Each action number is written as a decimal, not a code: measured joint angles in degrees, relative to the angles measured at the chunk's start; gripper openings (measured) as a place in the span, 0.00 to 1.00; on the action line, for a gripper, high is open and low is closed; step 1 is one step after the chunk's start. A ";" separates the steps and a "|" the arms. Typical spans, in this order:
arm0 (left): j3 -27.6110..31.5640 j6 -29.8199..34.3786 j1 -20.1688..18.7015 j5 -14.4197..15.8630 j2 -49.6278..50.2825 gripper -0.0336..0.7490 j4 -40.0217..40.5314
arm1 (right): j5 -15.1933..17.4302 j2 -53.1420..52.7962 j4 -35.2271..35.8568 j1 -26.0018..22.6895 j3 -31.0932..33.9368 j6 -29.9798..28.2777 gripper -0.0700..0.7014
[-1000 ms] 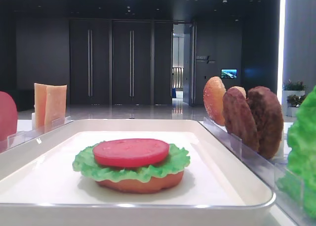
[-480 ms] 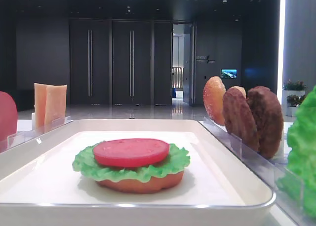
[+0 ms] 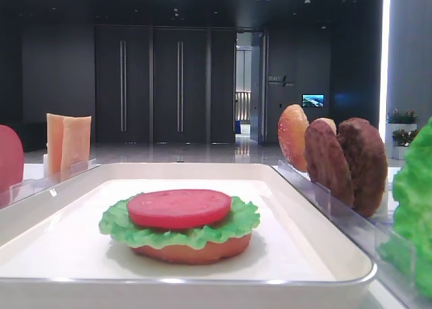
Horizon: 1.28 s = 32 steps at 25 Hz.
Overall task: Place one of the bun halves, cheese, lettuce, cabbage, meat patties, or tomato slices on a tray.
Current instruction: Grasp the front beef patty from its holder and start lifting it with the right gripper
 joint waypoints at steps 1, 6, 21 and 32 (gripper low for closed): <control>0.00 0.00 0.00 0.00 0.00 0.03 0.00 | 0.03 0.00 -0.05 0.13 0.00 1.08 0.69; 0.00 0.00 0.00 0.00 0.00 0.03 0.00 | 0.14 0.00 -3.79 4.92 -0.06 8.52 0.68; 0.00 0.00 0.00 0.00 0.00 0.03 0.00 | 0.21 2.17 -7.43 27.83 -0.12 30.17 0.68; 0.00 0.00 0.00 0.00 0.00 0.03 0.00 | 0.21 10.35 -7.48 37.57 -0.47 38.09 0.68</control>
